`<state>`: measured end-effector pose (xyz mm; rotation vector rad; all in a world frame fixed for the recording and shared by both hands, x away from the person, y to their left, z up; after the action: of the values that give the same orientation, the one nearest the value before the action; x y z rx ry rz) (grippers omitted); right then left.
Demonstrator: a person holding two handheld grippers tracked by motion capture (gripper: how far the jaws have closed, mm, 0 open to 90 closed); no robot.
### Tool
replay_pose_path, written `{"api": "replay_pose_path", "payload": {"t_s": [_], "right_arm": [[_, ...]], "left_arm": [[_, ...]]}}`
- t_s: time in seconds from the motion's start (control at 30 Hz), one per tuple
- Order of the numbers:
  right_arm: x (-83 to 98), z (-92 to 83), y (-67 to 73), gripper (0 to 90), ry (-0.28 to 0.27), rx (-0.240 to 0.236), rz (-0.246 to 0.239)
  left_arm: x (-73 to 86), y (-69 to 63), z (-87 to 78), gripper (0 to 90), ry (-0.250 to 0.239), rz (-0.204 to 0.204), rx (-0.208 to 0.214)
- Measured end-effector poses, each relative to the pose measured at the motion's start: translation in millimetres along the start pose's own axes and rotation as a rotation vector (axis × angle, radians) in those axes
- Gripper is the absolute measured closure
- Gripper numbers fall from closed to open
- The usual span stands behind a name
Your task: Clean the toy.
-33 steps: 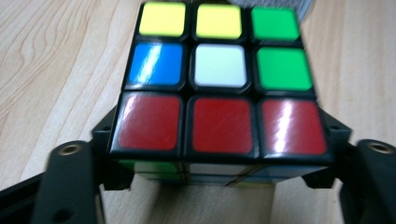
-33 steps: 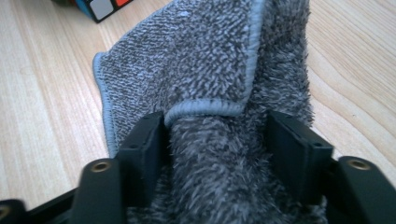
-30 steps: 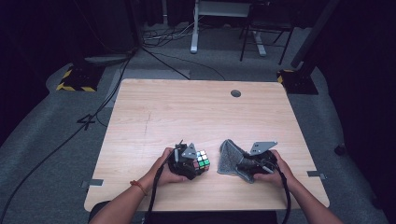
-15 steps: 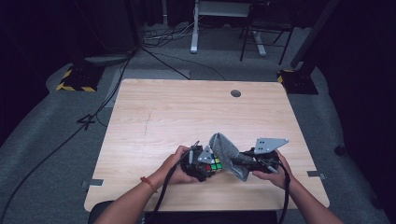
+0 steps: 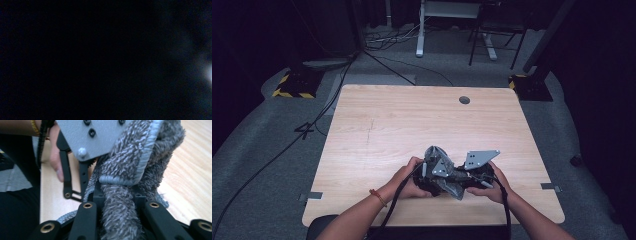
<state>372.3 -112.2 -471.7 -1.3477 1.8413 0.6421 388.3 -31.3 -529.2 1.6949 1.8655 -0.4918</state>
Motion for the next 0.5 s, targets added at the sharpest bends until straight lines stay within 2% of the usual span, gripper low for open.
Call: {"api": "replay_pose_path", "payload": {"t_s": [0.03, 0.07, 0.13, 0.17, 0.2, 0.23, 0.33, 0.5], "right_arm": [[0.1, 1.2, 0.0, 74.2, 0.000, 0.009, -0.001], [0.4, 1.5, -0.3, 74.4, 0.002, 0.017, -0.005], [2.0, 0.6, -2.6, 74.8, 0.004, 0.046, -0.021], [3.4, -0.6, -4.4, 75.0, 0.003, 0.055, -0.017], [4.2, -1.4, -6.1, 75.0, 0.005, 0.066, -0.021], [5.5, -2.3, -7.6, 75.1, 0.009, 0.079, -0.026], [12.3, -6.2, -13.5, 75.2, 0.010, 0.087, -0.001], [23.3, -10.8, -24.8, 75.5, 0.014, 0.106, 0.041]], "left_arm": [[0.9, 0.3, -0.8, 33.8, 0.006, -0.003, -0.005], [3.0, -1.5, -2.1, 33.8, 0.012, -0.033, -0.003], [4.5, -0.8, -5.4, 33.8, 0.013, -0.011, -0.013], [5.5, -2.0, -6.5, 33.9, 0.014, -0.021, -0.013], [6.5, -2.1, -7.5, 33.9, 0.017, -0.015, -0.011], [8.0, -4.7, -8.7, 33.9, 0.010, -0.046, -0.015], [11.8, -6.2, -13.7, 33.9, 0.014, -0.046, -0.018], [11.1, -5.8, -24.1, 33.8, -0.034, -0.049, -0.015]]}}
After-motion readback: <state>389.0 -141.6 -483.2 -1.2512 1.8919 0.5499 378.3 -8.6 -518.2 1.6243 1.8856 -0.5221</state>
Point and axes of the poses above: each handheld gripper's, and its own axes: z roughly forward along the jaws, x roughly out of its underside, y roughly to its left, the point moved 8 cm from there along z, roughly forward along the jaws, and after that the axes turned 3 degrees about x, right-handed, at the moved point
